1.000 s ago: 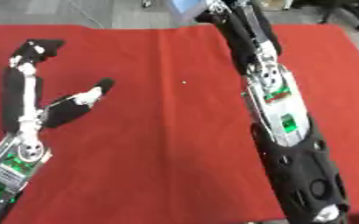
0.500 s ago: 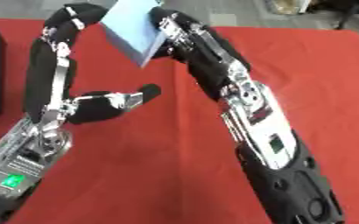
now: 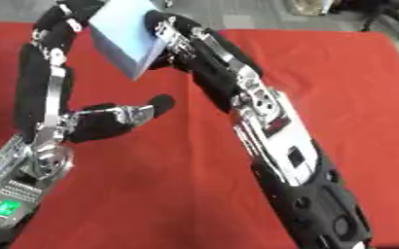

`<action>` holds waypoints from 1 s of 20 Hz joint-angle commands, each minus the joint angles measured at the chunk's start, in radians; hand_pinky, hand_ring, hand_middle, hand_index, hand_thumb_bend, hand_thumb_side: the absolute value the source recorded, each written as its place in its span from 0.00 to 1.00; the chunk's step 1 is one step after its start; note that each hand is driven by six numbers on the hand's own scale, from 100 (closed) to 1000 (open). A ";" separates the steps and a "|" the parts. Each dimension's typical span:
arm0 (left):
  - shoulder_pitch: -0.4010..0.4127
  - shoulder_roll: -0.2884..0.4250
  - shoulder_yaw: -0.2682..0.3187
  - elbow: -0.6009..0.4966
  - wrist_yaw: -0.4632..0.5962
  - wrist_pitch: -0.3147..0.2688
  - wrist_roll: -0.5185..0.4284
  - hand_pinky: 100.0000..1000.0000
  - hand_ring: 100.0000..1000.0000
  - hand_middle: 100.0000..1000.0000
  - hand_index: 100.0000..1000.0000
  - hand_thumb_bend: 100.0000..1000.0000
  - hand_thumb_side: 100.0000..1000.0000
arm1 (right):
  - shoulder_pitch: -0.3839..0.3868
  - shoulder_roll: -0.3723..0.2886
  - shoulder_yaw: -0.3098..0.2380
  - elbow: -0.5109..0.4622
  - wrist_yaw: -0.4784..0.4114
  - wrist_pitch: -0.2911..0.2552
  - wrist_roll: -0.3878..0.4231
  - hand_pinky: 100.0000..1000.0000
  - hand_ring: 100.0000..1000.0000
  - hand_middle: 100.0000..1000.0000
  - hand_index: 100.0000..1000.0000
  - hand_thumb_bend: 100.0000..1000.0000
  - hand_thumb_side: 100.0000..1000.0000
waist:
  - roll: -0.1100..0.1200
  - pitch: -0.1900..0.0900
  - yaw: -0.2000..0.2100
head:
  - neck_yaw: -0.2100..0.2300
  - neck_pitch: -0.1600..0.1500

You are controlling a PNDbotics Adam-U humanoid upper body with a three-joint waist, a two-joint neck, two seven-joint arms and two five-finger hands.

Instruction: Pick up the objects with one hand, pass them to the other hand, and then place them into the box on the other side of the table.

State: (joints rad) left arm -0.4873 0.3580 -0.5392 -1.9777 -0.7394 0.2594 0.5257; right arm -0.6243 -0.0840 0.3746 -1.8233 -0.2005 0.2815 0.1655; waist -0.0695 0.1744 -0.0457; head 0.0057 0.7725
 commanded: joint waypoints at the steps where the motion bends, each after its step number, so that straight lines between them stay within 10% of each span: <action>1: -0.025 -0.012 -0.005 -0.022 0.019 -0.001 0.018 0.74 0.68 0.68 0.76 0.80 0.39 | -0.019 -0.002 0.018 -0.026 -0.009 0.014 0.006 0.71 0.63 0.24 0.72 0.00 0.69 | -0.009 -0.026 0.001 | -0.005 -0.002; 12: -0.042 -0.020 -0.016 -0.022 0.092 0.038 0.077 0.72 0.63 0.62 0.70 0.71 0.37 | -0.018 -0.007 0.022 -0.043 -0.009 0.045 0.026 0.71 0.63 0.23 0.72 0.00 0.69 | -0.009 -0.026 -0.002 | 0.001 -0.002; 20: -0.048 -0.024 -0.017 -0.022 0.101 0.053 0.121 0.69 0.57 0.55 0.61 0.23 0.21 | -0.014 -0.007 0.022 -0.043 0.005 0.054 0.030 0.71 0.62 0.23 0.72 0.00 0.69 | -0.009 -0.027 -0.003 | 0.005 -0.002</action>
State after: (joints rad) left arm -0.5188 0.3322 -0.5576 -1.9840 -0.6424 0.3101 0.6370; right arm -0.6243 -0.0848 0.3964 -1.8405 -0.1993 0.3317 0.1964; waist -0.0695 0.1744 -0.0473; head 0.0072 0.7725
